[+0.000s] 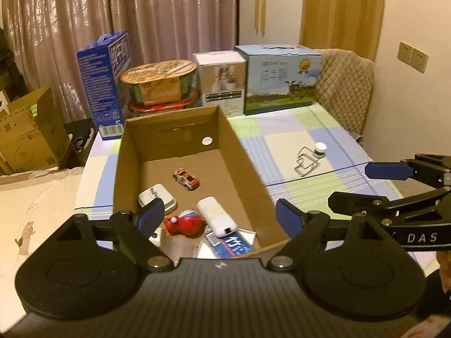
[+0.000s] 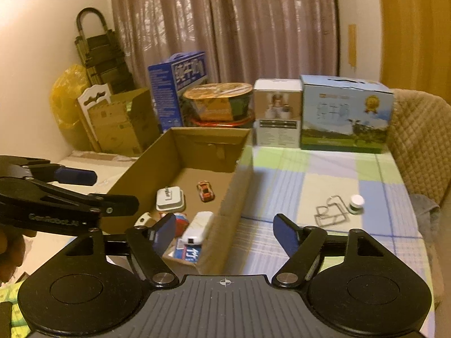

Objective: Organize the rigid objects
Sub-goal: 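Withdraw both grippers from the box back over the table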

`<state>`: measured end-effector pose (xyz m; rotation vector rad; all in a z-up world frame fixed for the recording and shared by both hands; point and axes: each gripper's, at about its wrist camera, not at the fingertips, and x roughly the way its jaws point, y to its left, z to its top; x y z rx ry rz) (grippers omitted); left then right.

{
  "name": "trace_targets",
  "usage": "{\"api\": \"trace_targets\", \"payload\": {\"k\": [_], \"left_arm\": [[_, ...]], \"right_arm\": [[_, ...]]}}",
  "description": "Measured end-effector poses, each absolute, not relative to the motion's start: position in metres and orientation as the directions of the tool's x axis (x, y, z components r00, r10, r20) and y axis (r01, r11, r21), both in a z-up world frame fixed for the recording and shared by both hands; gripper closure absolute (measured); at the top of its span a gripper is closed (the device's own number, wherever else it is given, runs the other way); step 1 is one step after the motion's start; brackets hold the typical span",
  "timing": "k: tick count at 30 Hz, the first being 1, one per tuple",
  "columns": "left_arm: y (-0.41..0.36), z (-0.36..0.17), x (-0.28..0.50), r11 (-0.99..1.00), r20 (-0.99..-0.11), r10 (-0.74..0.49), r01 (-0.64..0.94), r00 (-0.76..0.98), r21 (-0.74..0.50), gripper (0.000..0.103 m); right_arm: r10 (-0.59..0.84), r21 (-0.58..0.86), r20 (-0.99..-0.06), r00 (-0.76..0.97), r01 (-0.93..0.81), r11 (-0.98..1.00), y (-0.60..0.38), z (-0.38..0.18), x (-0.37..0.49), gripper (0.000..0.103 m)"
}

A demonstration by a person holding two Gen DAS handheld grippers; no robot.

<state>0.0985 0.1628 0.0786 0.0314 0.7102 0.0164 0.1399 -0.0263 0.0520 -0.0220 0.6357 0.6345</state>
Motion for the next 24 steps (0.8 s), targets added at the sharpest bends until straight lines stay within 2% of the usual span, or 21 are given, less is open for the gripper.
{"api": "trace_targets", "payload": {"k": [2, 8, 15, 24], "left_arm": [[0.156, 0.082, 0.094, 1.0, -0.641, 0.018, -0.002, 0.767, 0.026, 0.009], [0.134, 0.089, 0.084, 1.0, -0.612, -0.003, 0.016, 0.791, 0.014, 0.001], [0.104, 0.093, 0.086, 0.999, -0.593, -0.039, 0.053, 0.804, 0.007, 0.001], [0.058, 0.079, 0.104, 0.992, -0.612, -0.088, 0.128, 0.786, 0.021, 0.001]], "right_arm": [[0.536, 0.177, -0.56, 0.632, -0.541, 0.822, -0.038, 0.052, 0.137, 0.023], [0.498, 0.19, -0.557, 0.665, -0.482, 0.855, -0.076, 0.054, 0.126, 0.018], [0.428, 0.202, -0.566, 0.704, -0.384, 0.901, -0.126, 0.05, 0.123, 0.015], [0.364, 0.215, -0.581, 0.728, -0.295, 0.931, -0.177, 0.043, 0.124, 0.014]]}}
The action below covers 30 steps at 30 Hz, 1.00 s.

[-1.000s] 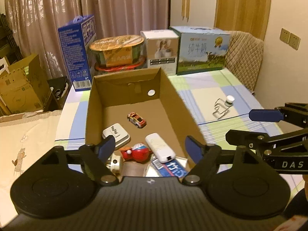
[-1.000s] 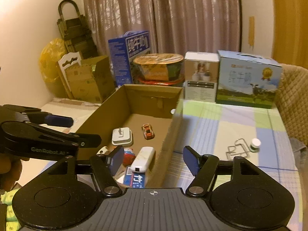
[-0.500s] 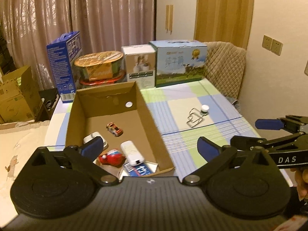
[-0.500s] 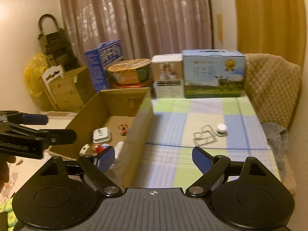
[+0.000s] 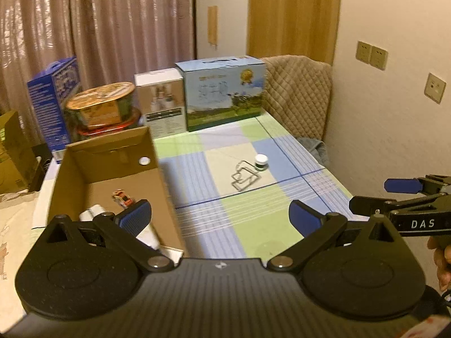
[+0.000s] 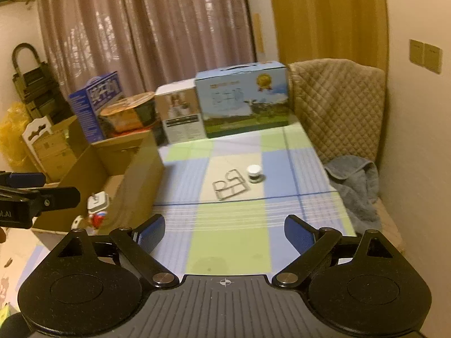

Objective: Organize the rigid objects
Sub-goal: 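Withdraw both grippers from the box back over the table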

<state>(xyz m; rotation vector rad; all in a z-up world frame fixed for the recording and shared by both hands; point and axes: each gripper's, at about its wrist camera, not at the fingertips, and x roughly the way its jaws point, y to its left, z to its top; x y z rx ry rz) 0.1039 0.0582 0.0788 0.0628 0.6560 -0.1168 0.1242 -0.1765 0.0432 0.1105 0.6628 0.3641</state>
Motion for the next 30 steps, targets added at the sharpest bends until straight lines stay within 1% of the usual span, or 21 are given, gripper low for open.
{"api": "trace_targets", "payload": {"k": [11, 18, 25, 30], "left_arm": [[0.022, 0.057, 0.135, 0.972, -0.632, -0.147, 0.229, 0.761, 0.048, 0.001], [0.015, 0.042, 0.165, 0.956, -0.662, -0.167, 0.284, 0.731, 0.072, 0.001], [0.009, 0.024, 0.199, 0.953, -0.669, -0.142, 0.283, 0.73, 0.106, 0.001], [0.002, 0.003, 0.227, 0.964, -0.667, -0.123, 0.248, 0.735, 0.096, 0.001]], "right_arm": [[0.327, 0.214, -0.603, 0.728, -0.247, 0.945, -0.21, 0.03, 0.135, 0.014], [0.317, 0.177, -0.609, 0.727, -0.266, 0.948, -0.215, 0.025, 0.152, 0.014], [0.324, 0.142, -0.611, 0.722, -0.303, 0.942, -0.217, 0.011, 0.182, 0.014], [0.336, 0.131, -0.615, 0.713, -0.328, 0.936, -0.217, -0.005, 0.211, 0.014]]}}
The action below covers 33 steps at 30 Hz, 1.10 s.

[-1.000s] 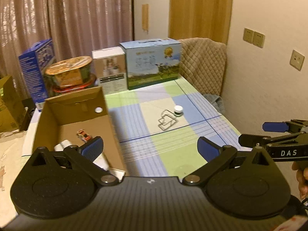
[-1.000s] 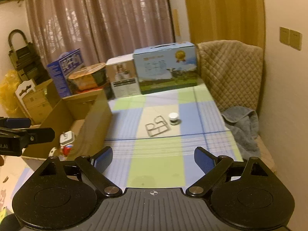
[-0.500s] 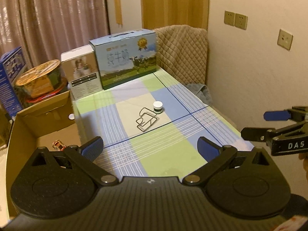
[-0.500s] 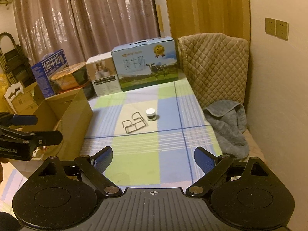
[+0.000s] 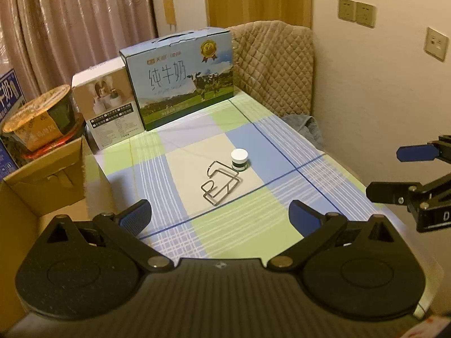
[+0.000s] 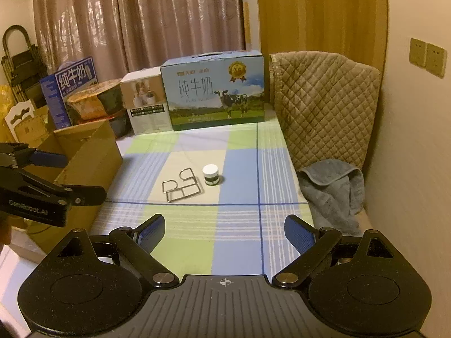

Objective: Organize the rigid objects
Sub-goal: 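Withdraw both grippers from the box back over the table, then grasp the bent wire holder with the left gripper while the right grasps the white jar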

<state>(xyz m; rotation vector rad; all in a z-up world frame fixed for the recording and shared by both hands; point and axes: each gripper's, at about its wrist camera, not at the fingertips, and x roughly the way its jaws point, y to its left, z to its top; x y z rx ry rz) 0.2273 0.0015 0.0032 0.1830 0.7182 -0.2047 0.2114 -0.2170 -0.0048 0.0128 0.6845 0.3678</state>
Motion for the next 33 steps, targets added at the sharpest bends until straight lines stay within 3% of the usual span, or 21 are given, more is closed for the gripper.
{"api": "trace_targets", "payload": {"k": [9, 22, 33], "left_arm": [[-0.011, -0.051, 0.27, 0.992, -0.647, -0.05, 0.113, 0.761, 0.057, 0.001], [-0.021, -0.106, 0.319, 0.994, -0.584, 0.098, -0.112, 0.806, 0.012, 0.001], [-0.036, -0.135, 0.353, 0.984, -0.58, 0.141, -0.176, 0.802, -0.005, 0.004]], "right_arm": [[0.338, 0.132, -0.634, 0.696, -0.334, 0.933, -0.221, -0.042, 0.267, 0.015], [0.326, 0.12, -0.644, 0.692, -0.329, 0.937, -0.226, -0.082, 0.327, 0.025], [0.312, 0.137, -0.65, 0.693, -0.297, 0.945, -0.234, -0.108, 0.354, 0.025]]}}
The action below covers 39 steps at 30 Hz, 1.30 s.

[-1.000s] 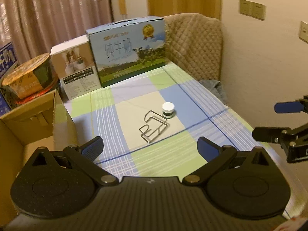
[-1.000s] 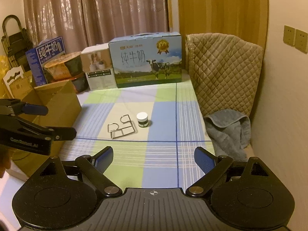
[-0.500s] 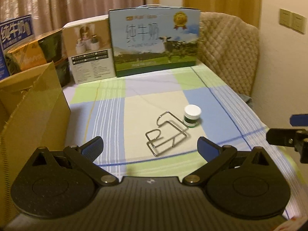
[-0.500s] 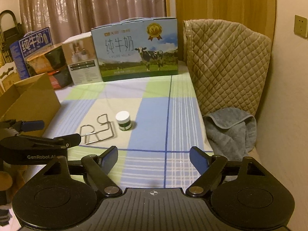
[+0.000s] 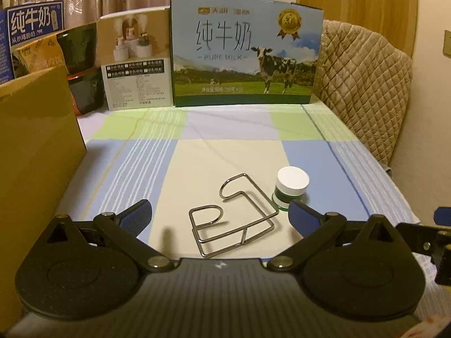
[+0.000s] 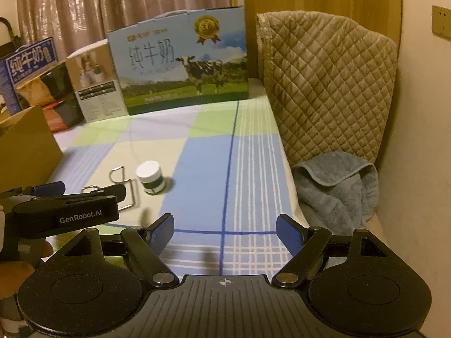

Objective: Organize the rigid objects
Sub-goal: 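Grasp the bent wire holder with the left gripper while the right grasps the white jar, then lift the wire holder with the left gripper while the right lifts the jar toward the box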

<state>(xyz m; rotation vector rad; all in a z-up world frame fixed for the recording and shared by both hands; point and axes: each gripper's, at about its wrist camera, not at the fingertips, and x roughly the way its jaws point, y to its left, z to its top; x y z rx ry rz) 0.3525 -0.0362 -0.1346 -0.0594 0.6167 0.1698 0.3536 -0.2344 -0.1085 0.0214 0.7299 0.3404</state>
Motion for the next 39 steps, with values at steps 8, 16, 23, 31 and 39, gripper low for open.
{"api": "trace_targets", "payload": {"k": [8, 16, 23, 31, 39], "left_arm": [[-0.03, -0.142, 0.355, 0.979, -0.583, 0.136, -0.199, 0.801, -0.045, 0.032], [-0.016, -0.142, 0.332, 0.983, -0.579, 0.134, -0.181, 0.804, -0.024, 0.036], [-0.012, -0.137, 0.305, 0.986, -0.578, 0.147, -0.164, 0.803, 0.023, 0.037], [0.0, -0.134, 0.295, 0.986, -0.58, 0.139, -0.165, 0.803, 0.009, 0.037], [0.004, -0.132, 0.293, 0.988, -0.581, 0.128, -0.156, 0.803, 0.002, 0.037]], "right_arm": [[0.311, 0.134, -0.659, 0.685, -0.3, 0.945, -0.235, -0.119, 0.363, 0.025], [0.331, 0.128, -0.648, 0.686, -0.33, 0.935, -0.223, -0.119, 0.374, 0.025], [0.417, 0.112, -0.616, 0.668, -0.45, 0.886, -0.198, -0.12, 0.383, 0.025], [0.513, 0.114, -0.598, 0.616, -0.568, 0.815, -0.158, -0.127, 0.406, 0.028], [0.499, 0.096, -0.628, 0.597, -0.577, 0.811, -0.138, -0.136, 0.422, 0.076]]}}
